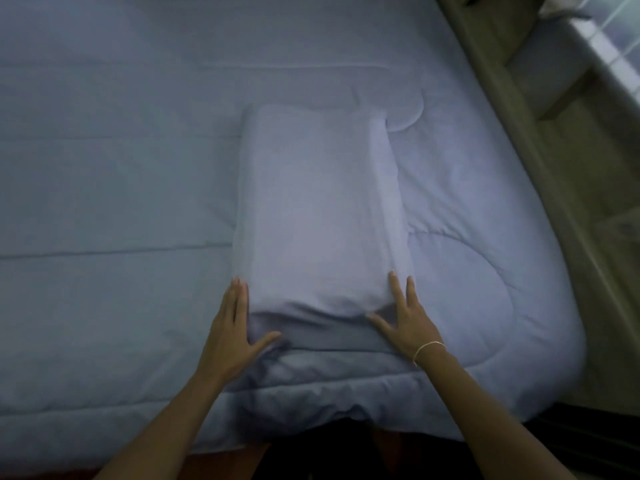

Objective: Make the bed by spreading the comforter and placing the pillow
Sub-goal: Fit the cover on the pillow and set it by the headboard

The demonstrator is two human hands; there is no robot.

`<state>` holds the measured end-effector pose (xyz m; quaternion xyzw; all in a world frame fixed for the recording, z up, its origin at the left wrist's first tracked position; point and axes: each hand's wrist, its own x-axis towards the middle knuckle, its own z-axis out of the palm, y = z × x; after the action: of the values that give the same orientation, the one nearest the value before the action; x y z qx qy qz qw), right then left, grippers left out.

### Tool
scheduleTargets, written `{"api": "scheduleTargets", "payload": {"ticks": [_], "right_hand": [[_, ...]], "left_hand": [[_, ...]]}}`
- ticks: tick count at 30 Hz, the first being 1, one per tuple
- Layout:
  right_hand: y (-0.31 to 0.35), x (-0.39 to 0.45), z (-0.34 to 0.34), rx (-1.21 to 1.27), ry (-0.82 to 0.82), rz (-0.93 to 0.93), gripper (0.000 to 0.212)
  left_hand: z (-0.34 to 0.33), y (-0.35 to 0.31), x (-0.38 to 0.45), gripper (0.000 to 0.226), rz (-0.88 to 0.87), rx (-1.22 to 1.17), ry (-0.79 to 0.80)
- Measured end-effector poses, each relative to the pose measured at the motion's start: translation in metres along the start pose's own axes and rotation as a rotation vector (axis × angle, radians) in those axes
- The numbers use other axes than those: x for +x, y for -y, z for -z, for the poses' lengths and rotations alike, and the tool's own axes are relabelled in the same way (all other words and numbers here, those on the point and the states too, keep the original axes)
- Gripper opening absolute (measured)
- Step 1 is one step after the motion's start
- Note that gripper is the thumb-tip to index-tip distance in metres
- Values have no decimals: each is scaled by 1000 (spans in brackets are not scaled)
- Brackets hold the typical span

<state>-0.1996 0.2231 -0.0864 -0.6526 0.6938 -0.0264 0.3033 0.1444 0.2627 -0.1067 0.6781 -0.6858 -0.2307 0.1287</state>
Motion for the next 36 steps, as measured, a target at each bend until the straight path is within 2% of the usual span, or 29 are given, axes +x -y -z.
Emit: {"api": "scheduleTargets", "payload": {"ticks": [2,3,4,6,8,10,11,13,14,16,17,18,21,23,26,29,32,36], "right_hand": [[-7,-20,-4,-106,99,-25,116],[-8,-24,-5,-145,122,-34,117],[-5,-30,-6,-179,112,-39,113],[5,-35,-5,-281,-11,-44,95],[10,-38,-1,-366,-74,-75,87],[7,-45,2,-364,0,-112,87],[4,-50,1,-357,47,-122,87],[-5,-62,-5,-373,70,-116,86],[-8,-68,-6,-369,68,-109,87],[-14,-71,-3,-285,86,-127,86],[-18,-68,1,-249,100,-147,83],[-20,-64,6,-258,102,-168,80],[-10,-36,29,-358,-19,-171,77],[14,-8,48,-312,-135,-121,73],[58,49,71,-239,-237,-46,71],[97,106,78,-194,-242,23,67],[111,158,66,-159,-186,72,65],[73,196,50,-218,-21,-13,60]], "left_hand": [[-4,10,-18,122,97,23,64],[-7,12,-21,122,128,43,63],[-10,14,-24,114,162,56,20],[-6,13,-24,85,221,64,-41],[0,15,-24,64,155,119,-28],[2,27,-34,54,52,166,65],[8,28,-40,51,65,123,131],[17,32,-47,39,184,-16,127],[19,37,-50,41,174,-16,107],[22,43,-49,53,-26,74,120],[24,48,-46,49,-122,100,72],[32,50,-42,50,-146,98,31],[56,41,2,60,-37,18,-181],[70,17,46,64,-16,3,-241],[82,-25,119,67,30,32,-186],[74,-51,173,64,32,96,-127],[49,-41,200,68,75,150,-45],[27,-12,198,70,104,191,7]]}}
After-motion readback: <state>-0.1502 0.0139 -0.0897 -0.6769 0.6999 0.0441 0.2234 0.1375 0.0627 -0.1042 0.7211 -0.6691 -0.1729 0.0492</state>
